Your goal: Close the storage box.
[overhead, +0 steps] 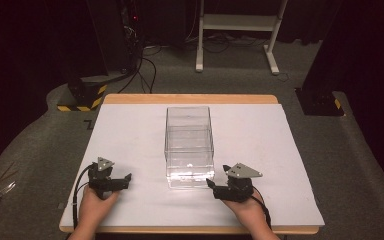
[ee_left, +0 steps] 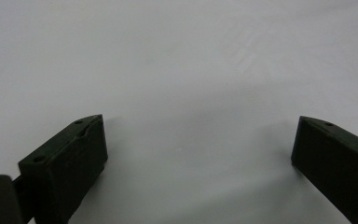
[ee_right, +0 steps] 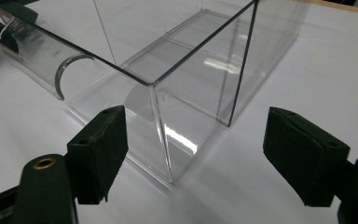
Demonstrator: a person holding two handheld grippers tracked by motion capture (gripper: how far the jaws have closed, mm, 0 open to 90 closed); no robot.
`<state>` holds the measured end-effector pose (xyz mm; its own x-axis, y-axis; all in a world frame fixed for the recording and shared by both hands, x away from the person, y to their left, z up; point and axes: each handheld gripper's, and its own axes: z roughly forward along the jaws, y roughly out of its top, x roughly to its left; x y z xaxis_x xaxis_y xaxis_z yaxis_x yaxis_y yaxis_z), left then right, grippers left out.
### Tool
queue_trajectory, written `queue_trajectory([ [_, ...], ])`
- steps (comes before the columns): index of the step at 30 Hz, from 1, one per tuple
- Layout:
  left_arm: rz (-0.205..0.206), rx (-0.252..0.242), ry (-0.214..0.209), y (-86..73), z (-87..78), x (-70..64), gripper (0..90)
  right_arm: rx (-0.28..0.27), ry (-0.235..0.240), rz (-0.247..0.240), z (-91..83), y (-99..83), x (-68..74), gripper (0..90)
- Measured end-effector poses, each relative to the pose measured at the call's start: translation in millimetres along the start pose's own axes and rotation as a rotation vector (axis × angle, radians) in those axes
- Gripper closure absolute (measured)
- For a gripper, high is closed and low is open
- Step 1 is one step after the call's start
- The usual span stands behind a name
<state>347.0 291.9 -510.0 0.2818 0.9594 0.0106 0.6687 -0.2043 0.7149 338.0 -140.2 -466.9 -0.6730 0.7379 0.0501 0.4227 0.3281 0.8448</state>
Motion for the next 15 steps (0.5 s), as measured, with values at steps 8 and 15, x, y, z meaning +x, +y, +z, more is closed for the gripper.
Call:
queue_trajectory([
  [8,0.0,0.0,0.0,0.0,0.0,0.0,3.6,0.002,-0.015,0.006,4.6,2.8,-6.6,22.3],
  [15,0.0,0.0,0.0,0.0,0.0,0.0,3.6,-0.013,-0.03,0.02,11.1,5.5,-10.5,22.6],
])
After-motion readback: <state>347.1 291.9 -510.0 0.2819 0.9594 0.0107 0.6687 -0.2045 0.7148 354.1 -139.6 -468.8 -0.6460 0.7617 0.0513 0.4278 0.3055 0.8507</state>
